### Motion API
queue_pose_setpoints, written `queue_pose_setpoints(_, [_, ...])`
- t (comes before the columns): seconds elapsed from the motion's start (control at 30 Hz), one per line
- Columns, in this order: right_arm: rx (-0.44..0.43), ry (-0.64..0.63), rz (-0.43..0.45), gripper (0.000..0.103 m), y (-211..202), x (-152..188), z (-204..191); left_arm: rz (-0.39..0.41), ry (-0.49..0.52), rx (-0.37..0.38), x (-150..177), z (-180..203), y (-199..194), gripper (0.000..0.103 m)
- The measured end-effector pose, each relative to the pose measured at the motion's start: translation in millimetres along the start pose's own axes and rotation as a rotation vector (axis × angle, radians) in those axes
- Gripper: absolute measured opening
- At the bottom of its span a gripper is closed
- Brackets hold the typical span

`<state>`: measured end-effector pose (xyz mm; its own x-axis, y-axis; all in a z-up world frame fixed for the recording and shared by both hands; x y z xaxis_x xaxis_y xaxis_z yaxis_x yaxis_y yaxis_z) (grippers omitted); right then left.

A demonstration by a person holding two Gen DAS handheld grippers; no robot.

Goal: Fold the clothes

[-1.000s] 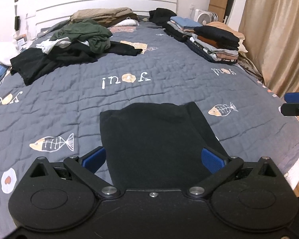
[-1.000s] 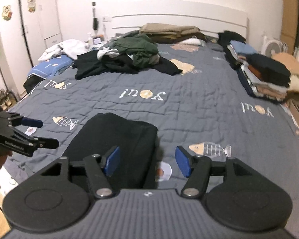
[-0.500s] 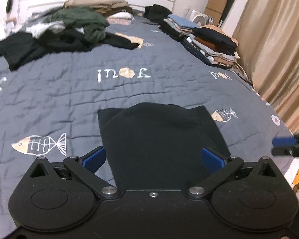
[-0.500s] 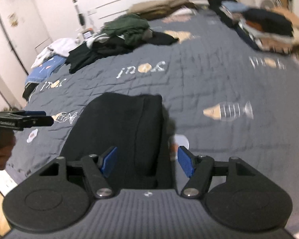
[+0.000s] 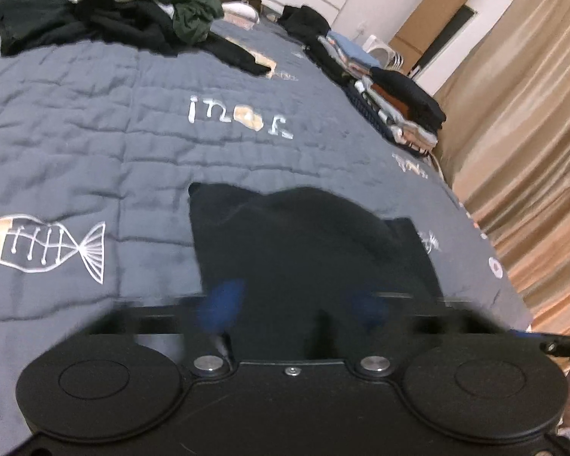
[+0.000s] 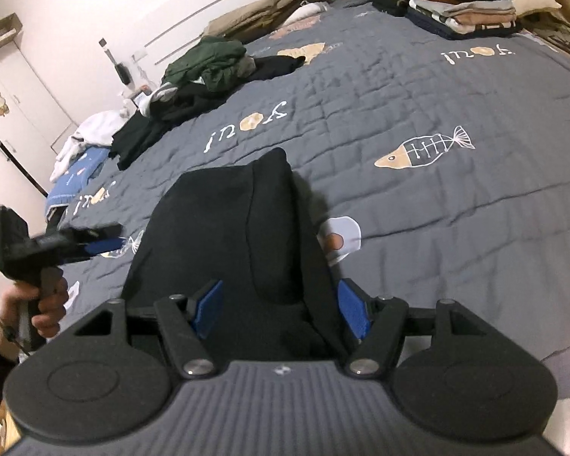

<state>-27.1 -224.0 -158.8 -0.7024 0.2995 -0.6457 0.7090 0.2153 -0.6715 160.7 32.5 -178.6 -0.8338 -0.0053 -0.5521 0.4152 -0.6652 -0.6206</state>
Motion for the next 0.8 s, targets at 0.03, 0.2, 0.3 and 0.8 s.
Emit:
queue_pose_setpoints(0.03, [-0.011,-0.001,0.002,0.066,1,0,-1,-0.005,-0.01,0.0,0,-3,1,0.007])
queue_pose_setpoints(0.2, [-0.033,-0.005,-0.018,0.066,5,1,3,-0.029,-0.062,0.001,-1,-16,4,0.005])
queue_pose_setpoints(0.3, [-0.035,0.022,-0.02,0.066,6,3,12,-0.039,-0.091,0.001,-2,-24,6,0.018])
queue_pose_setpoints(0.8, [-0.088,0.072,-0.096,0.066,25,17,43,-0.07,-0.214,0.091,-9,-45,44,0.081])
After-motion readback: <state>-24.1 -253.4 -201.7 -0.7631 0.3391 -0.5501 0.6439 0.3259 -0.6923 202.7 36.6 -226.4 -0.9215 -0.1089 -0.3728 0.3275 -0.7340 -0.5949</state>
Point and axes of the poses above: each gripper's, at about its wrist camera, not at the fingertips, and y roughly the way its jaws point, z to its right, x to its underside, the point moved 10 cm from there along y, roughly the way its jaws point, and after that the axes turned 6 degrees about -y, right-handed, at the moved point
